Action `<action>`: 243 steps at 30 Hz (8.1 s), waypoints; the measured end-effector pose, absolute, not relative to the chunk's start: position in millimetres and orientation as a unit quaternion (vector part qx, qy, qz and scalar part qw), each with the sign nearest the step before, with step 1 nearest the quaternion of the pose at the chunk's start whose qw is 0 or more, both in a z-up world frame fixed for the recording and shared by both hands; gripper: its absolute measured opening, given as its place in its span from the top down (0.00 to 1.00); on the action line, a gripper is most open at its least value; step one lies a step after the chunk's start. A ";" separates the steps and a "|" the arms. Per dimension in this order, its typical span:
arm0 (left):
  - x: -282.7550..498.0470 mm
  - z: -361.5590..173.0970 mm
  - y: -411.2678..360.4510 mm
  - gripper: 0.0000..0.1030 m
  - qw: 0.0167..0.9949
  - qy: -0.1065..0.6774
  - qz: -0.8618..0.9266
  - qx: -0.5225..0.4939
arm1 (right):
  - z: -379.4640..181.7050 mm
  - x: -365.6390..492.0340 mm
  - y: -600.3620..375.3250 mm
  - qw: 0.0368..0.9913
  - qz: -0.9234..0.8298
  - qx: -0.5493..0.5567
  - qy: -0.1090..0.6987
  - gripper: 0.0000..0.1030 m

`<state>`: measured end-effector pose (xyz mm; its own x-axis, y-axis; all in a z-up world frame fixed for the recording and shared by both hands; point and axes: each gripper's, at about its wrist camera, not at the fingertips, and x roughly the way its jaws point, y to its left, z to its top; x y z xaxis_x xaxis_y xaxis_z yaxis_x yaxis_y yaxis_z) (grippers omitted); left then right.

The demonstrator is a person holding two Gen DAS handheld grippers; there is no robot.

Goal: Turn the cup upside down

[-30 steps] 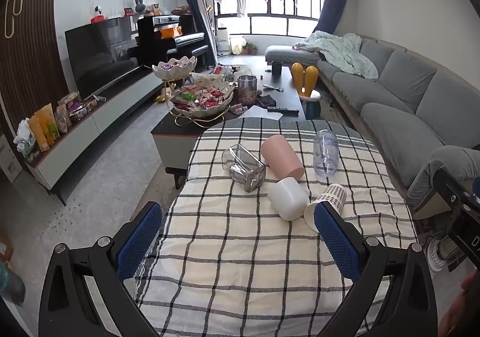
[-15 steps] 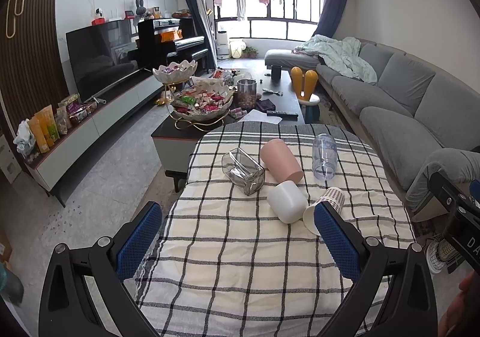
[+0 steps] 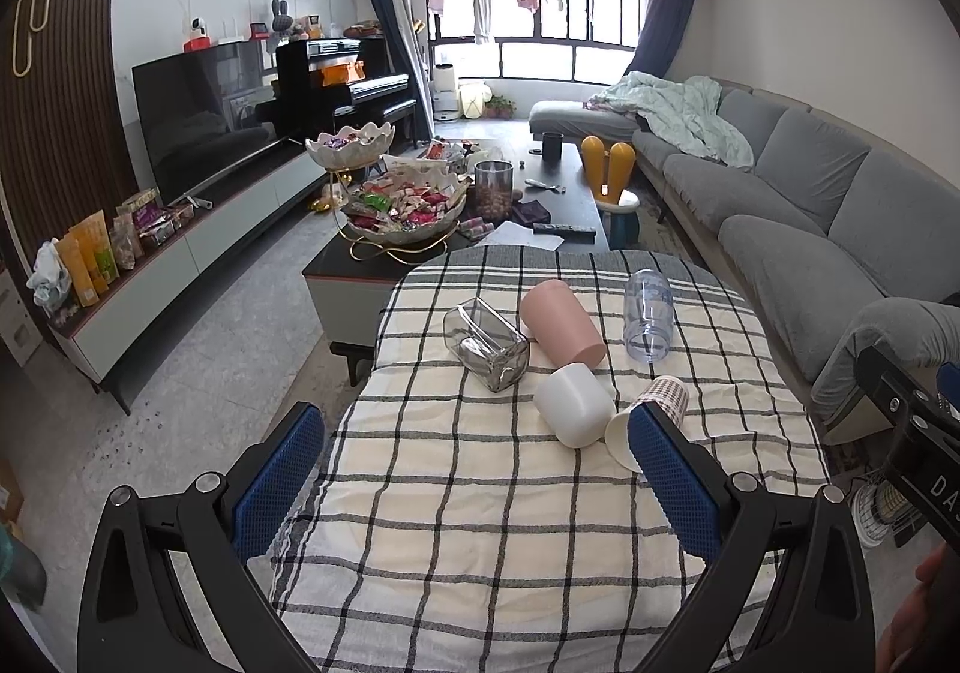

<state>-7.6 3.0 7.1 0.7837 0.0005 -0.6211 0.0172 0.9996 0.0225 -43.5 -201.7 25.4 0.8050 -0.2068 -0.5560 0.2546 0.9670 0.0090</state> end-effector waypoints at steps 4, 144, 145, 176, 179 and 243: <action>-8.7 7.6 3.5 0.00 0.944 0.328 -0.004 0.015 | 25.5 -43.4 -201.6 0.949 -0.122 0.042 0.287 0.03; 45.5 -94.1 149.8 0.00 0.901 0.430 0.054 -0.030 | -172.7 75.5 -60.5 0.757 -0.078 0.146 0.632 0.40; 45.5 -94.6 150.2 0.00 0.900 0.431 0.054 -0.030 | -172.6 76.3 -59.6 0.759 -0.078 0.142 0.630 0.39; -3.6 -86.9 30.7 0.00 0.911 0.413 -0.014 -0.017 | -78.5 0.0 -190.6 0.848 -0.115 0.131 0.500 0.21; -5.6 -94.1 17.9 0.00 0.912 0.408 -0.023 -0.018 | -83.6 -9.0 -206.6 0.847 -0.122 0.143 0.498 0.20; 101.6 -139.8 -70.7 0.45 0.620 0.753 -0.129 0.179 | -85.4 45.6 -261.4 0.766 -0.076 0.361 0.526 0.20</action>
<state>101.6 -70.7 -139.8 -0.1676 0.1096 -0.9797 0.4288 0.9030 0.0277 45.6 -261.4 -85.4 0.4344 0.2642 -0.8611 0.4957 0.7281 0.4735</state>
